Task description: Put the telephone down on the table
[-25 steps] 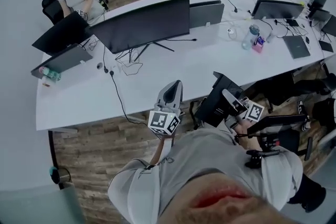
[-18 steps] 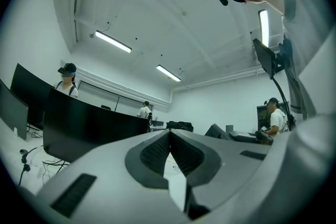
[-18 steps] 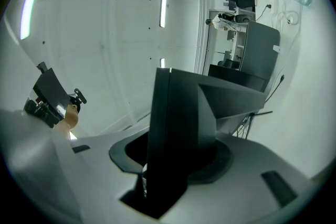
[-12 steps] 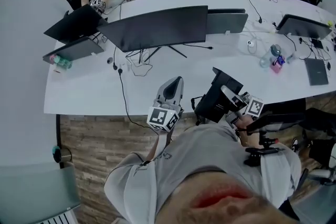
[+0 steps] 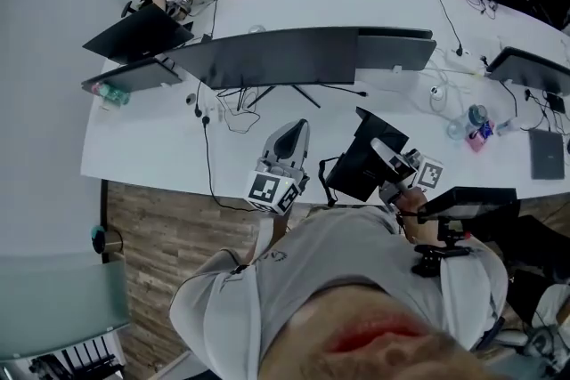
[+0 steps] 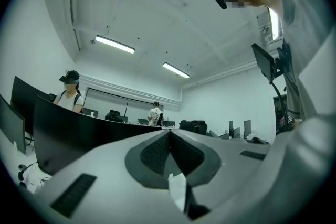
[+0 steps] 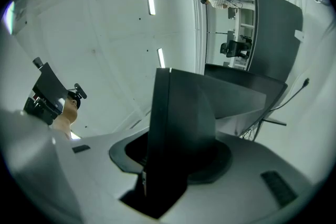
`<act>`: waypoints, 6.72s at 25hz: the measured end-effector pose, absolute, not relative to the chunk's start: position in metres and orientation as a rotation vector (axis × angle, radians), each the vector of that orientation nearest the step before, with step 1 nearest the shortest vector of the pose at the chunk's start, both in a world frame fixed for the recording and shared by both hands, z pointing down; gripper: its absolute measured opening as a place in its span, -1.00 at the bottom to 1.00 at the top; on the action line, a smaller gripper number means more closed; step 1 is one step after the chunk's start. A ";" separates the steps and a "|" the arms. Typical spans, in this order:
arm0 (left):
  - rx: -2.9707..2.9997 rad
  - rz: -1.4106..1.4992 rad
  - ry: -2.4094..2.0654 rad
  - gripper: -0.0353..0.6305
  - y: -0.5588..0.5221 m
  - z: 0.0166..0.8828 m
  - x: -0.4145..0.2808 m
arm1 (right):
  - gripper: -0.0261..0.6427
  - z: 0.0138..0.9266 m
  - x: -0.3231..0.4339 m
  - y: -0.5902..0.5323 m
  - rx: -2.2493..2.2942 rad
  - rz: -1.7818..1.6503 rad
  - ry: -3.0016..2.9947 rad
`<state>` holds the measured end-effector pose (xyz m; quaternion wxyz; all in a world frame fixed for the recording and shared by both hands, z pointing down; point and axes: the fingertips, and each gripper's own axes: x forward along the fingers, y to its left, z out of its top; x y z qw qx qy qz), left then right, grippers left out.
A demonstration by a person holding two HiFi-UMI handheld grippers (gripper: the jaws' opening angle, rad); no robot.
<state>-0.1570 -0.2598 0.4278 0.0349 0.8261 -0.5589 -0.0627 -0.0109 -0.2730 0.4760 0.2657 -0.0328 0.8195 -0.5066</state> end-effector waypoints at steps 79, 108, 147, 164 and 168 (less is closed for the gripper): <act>2.427 -0.188 -1.779 -0.87 -0.309 0.446 -0.189 | -0.38 0.705 -0.007 -0.358 -0.143 -1.573 2.761; 2.379 -0.026 -1.784 -0.87 -0.349 0.470 -0.182 | -0.25 0.859 -0.002 -0.388 -0.036 -1.915 2.722; 2.378 -0.135 -1.895 -0.87 -0.333 0.459 -0.220 | 0.11 0.754 0.157 -0.453 -1.250 -1.330 2.814; 2.576 -0.263 -1.850 -0.87 -0.343 0.384 -0.208 | 0.11 0.373 0.077 -0.418 -1.215 -0.080 2.747; 2.549 -0.282 -1.850 -0.87 -0.337 0.390 -0.213 | 0.10 0.370 0.072 -0.416 -1.218 -0.078 2.746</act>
